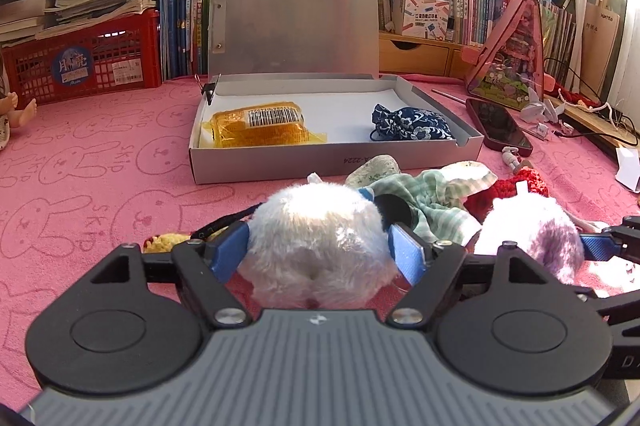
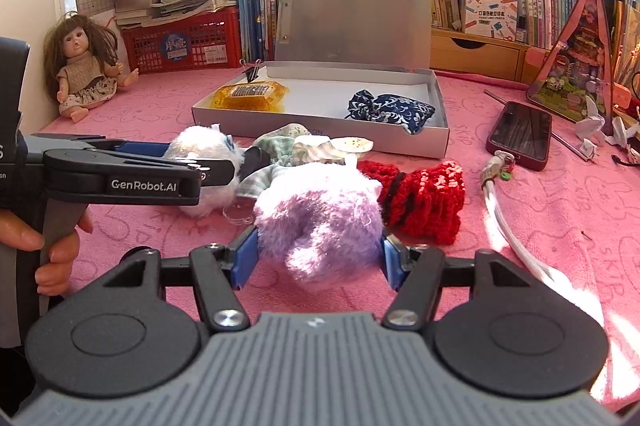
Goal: Organize objects
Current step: 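Grasp the white plush ball with the left tool while the right tool grasps the lilac plush ball, then place the white plush in the box with the left tool while the right tool places the lilac plush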
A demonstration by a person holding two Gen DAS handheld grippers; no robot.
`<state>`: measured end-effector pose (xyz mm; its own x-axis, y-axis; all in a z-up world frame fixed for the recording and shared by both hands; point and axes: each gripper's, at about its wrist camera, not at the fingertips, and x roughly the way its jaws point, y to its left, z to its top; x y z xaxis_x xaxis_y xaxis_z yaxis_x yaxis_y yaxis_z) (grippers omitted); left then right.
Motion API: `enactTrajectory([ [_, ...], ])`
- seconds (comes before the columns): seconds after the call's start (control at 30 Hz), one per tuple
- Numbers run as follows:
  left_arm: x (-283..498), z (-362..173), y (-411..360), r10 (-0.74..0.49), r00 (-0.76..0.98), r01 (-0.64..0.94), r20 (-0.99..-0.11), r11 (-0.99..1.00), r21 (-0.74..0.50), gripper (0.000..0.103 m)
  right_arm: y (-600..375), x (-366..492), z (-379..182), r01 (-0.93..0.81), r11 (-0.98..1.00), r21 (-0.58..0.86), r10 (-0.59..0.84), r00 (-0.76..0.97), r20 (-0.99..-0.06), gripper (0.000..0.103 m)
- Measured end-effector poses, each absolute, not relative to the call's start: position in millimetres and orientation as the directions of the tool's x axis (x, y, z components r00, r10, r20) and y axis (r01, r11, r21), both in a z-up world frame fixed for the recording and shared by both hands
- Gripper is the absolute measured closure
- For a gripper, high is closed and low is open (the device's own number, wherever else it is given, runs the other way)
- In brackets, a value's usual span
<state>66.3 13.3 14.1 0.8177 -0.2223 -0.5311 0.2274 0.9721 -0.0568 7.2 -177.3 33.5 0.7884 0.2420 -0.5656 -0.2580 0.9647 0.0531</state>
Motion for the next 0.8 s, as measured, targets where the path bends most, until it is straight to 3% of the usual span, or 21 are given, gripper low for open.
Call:
enactTrajectory([
  [0.27,81.3,3.8,0.7,-0.215,0.809,0.246,-0.546,0.969,-0.017,0.01,-199.1,16.4,35.1,-0.183,0.98,0.078,0.195,0.803,-0.563,0.038],
  [0.43,76.3,7.5,-1.3,-0.218,0.817,0.253,-0.534,0.967,-0.008,0.027,-201.0,22.2,36.6,-0.173,0.98,0.097,0.198,0.804,-0.561,0.038],
  [0.63,68.8,23.2,7.4,-0.226,0.833,0.231,-0.505,0.971,-0.053,0.035,-201.9,28.7,42.9,-0.168,0.98,0.106,0.198,0.817,-0.542,0.038],
  [0.8,67.2,47.5,16.8,-0.243,0.858,0.228,-0.452,0.97,-0.088,0.036,-206.3,40.2,51.4,-0.147,0.982,0.121,0.189,0.827,-0.529,0.039],
])
